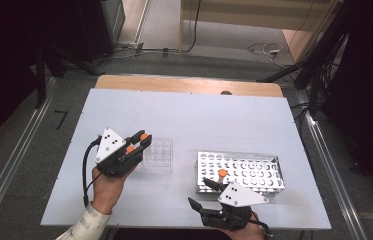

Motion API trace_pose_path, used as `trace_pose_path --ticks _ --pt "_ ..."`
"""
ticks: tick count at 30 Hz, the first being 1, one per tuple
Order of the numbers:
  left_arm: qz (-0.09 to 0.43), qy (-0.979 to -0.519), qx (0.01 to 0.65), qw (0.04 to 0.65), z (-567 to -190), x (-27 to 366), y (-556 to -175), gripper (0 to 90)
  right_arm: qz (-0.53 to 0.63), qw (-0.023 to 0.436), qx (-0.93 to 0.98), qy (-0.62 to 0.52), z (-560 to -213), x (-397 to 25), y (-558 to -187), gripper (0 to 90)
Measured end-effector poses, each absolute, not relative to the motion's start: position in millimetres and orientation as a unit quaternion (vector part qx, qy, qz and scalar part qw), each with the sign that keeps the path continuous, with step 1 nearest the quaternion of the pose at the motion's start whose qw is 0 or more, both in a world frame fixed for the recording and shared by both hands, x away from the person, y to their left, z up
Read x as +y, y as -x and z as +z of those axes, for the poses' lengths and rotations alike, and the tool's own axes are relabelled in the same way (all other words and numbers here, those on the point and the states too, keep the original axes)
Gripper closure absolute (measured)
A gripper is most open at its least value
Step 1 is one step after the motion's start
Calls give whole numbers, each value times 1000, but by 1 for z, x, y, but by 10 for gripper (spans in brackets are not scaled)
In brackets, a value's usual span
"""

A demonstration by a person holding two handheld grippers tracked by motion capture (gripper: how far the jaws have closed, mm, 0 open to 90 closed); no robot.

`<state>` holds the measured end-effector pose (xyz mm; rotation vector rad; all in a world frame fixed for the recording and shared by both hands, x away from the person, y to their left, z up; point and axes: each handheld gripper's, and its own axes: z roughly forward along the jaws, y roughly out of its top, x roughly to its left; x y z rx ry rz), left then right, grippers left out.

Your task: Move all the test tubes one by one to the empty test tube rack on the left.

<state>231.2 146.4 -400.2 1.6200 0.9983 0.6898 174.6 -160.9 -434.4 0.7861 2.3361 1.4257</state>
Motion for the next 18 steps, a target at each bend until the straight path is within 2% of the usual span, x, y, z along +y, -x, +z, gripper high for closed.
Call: trace_pose_path --ticks 4,18 --pt "299 -684 415 520 -407 143 -234 699 496 148 811 -274 -434 -162 -175 299" --pt "284 -697 426 502 -435 139 -237 686 495 150 811 -274 -435 -163 -175 300"
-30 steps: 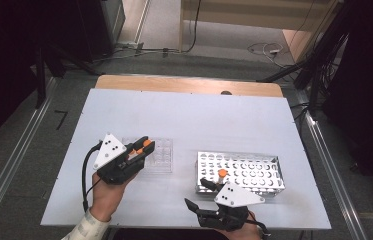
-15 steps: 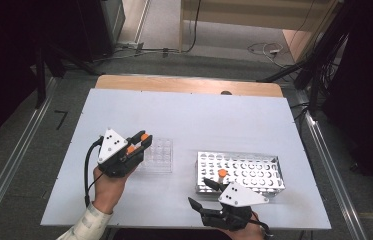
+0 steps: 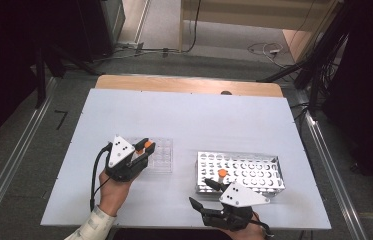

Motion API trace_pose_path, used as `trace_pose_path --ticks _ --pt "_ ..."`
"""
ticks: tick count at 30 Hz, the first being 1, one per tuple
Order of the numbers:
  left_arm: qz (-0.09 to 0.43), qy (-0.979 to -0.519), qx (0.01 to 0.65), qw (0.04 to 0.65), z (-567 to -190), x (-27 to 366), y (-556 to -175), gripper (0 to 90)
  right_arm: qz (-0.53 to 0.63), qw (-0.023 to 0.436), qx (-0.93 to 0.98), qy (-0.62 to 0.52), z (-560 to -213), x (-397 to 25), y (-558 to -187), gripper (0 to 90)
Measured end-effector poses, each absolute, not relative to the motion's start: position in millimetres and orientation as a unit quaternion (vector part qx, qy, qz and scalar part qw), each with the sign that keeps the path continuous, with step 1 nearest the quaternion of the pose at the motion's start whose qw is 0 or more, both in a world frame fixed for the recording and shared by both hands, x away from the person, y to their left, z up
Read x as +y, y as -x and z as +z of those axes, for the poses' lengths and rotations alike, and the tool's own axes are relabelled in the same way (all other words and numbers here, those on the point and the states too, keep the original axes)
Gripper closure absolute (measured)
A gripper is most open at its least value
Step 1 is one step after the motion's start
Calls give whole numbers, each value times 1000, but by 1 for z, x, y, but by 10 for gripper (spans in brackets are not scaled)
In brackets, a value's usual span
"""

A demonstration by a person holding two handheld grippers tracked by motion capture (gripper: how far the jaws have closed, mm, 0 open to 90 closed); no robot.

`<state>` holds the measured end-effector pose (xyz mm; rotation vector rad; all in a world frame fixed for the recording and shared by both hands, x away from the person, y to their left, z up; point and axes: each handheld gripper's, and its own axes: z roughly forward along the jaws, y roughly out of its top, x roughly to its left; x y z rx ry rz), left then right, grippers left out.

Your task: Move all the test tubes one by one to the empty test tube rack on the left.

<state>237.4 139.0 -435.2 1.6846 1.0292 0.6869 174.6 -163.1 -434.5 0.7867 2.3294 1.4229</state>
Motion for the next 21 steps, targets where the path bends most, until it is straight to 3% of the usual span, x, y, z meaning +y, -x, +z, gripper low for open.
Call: trace_pose_path --ticks 8,15,21 --pt "285 -692 424 511 -432 139 -234 582 496 150 809 -276 -434 -164 -174 301" --pt "284 -683 420 526 -426 138 -224 437 501 157 804 -280 -431 -171 -173 302" --pt "293 -671 425 532 -419 138 -214 259 503 170 798 -286 -428 -184 -169 302"
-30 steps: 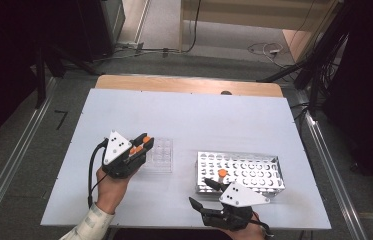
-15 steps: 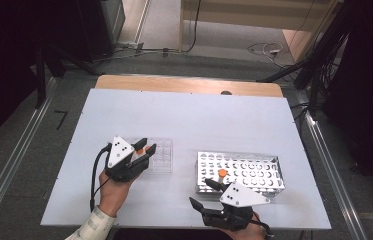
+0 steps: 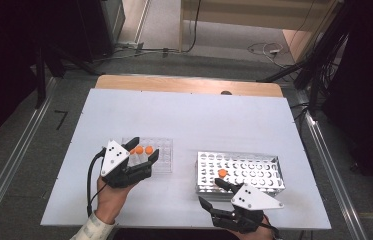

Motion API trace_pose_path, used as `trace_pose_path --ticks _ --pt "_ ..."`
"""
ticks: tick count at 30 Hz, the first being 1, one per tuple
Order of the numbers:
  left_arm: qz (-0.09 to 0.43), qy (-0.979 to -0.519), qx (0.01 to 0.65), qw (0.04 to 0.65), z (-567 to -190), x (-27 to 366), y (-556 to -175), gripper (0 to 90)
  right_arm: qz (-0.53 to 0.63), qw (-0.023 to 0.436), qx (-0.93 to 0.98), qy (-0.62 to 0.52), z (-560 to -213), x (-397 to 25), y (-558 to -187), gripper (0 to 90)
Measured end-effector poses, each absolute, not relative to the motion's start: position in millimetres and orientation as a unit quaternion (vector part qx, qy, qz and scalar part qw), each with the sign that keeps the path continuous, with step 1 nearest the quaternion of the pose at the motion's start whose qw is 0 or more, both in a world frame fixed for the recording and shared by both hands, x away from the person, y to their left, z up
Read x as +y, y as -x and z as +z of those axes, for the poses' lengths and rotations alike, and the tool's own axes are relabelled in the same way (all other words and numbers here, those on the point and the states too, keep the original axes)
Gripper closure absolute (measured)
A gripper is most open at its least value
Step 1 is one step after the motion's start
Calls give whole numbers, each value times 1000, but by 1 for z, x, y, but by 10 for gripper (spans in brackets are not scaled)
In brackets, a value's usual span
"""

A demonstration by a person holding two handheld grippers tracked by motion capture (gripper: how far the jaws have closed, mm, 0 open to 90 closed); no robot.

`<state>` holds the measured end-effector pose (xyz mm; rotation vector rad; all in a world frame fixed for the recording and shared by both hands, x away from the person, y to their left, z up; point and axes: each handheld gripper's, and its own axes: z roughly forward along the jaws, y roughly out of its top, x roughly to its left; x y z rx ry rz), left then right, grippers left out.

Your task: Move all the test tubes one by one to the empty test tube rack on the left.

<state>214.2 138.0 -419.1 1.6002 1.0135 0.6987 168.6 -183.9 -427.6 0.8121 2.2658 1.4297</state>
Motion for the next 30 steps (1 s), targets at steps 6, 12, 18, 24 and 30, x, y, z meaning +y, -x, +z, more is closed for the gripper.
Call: trace_pose_path --ticks 6,12,18,24,30 --pt "285 -672 425 535 -417 137 -211 206 505 197 784 -304 -425 -202 -165 302" --pt "286 -673 423 536 -417 135 -210 207 501 215 769 -334 -435 -217 -176 305" --pt "284 -674 425 534 -418 135 -210 207 486 224 773 -340 -448 -213 -185 330" --pt "284 -673 424 535 -418 135 -209 207 484 232 767 -352 -458 -213 -196 414" --pt "283 -674 425 534 -419 135 -210 207 485 236 765 -352 -462 -211 -201 491"
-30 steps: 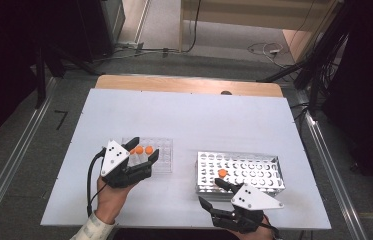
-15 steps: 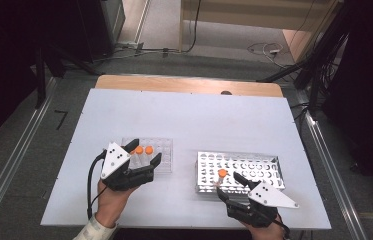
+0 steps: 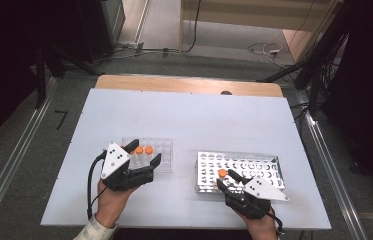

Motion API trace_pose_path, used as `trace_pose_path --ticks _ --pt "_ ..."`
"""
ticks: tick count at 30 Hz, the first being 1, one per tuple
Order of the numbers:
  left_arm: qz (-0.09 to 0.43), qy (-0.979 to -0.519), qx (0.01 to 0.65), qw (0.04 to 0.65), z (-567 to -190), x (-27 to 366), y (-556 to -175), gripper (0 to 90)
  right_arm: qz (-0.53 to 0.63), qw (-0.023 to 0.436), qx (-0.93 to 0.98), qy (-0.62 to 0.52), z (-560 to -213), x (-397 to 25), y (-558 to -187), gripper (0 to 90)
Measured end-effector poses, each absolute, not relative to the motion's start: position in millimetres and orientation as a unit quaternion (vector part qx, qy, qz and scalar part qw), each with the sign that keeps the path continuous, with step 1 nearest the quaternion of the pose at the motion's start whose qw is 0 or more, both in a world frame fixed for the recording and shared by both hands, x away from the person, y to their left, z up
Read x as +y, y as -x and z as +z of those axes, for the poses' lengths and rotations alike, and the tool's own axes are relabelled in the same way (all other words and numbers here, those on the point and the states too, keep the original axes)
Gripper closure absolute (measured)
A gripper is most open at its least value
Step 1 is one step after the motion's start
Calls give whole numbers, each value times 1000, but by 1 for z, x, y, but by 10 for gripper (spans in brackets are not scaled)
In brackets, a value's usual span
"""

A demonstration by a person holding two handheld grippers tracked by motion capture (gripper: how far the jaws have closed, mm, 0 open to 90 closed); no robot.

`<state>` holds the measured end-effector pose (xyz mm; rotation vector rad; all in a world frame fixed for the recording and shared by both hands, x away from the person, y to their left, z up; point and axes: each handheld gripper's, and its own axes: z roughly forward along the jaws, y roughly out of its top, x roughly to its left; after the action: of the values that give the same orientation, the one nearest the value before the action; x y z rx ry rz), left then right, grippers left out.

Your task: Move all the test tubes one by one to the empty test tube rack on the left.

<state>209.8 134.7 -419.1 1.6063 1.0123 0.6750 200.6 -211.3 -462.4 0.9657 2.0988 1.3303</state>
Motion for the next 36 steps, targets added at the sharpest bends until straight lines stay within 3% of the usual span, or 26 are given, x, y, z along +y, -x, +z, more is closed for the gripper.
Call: trace_pose_path --ticks 19,36 --pt "279 -675 427 534 -420 134 -210 206 474 240 772 -349 -469 -205 -205 708" --pt "274 -676 429 533 -420 135 -211 182 501 244 757 -342 -439 -209 -200 712"
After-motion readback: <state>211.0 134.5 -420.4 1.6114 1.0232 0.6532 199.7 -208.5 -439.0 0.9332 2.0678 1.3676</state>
